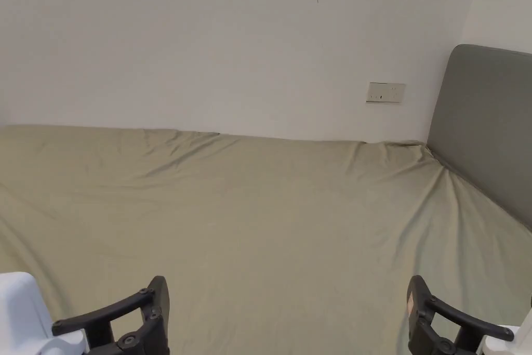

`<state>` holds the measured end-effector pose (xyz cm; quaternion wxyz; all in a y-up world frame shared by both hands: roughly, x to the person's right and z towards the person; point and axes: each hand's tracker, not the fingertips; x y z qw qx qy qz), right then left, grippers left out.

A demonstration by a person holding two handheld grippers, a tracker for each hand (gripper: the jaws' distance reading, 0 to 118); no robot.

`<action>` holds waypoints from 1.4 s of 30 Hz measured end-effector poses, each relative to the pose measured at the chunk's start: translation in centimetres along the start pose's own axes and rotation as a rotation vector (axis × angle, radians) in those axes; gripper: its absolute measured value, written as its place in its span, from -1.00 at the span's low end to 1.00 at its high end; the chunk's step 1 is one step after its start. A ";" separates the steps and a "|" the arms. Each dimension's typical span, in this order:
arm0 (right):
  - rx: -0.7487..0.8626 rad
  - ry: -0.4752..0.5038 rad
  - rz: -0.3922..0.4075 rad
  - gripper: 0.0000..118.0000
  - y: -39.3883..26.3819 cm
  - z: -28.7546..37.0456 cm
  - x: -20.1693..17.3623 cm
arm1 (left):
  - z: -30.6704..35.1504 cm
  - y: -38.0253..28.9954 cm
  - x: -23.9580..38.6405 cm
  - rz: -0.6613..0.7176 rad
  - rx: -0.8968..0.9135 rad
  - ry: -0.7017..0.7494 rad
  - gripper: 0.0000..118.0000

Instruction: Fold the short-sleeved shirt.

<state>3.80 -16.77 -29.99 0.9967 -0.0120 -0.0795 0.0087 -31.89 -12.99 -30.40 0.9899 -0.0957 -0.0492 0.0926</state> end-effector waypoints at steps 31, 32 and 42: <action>-0.027 0.035 0.042 1.00 -0.1 1.0 -0.7 | 0.2 0.2 0.6 -0.100 -0.031 0.048 1.00; -0.028 0.035 0.045 1.00 -0.1 1.1 -0.7 | 0.2 0.1 0.6 -0.106 -0.030 0.050 1.00; -0.035 0.046 0.039 1.00 -0.1 0.8 -0.7 | 0.2 0.2 0.8 -0.123 -0.022 0.053 1.00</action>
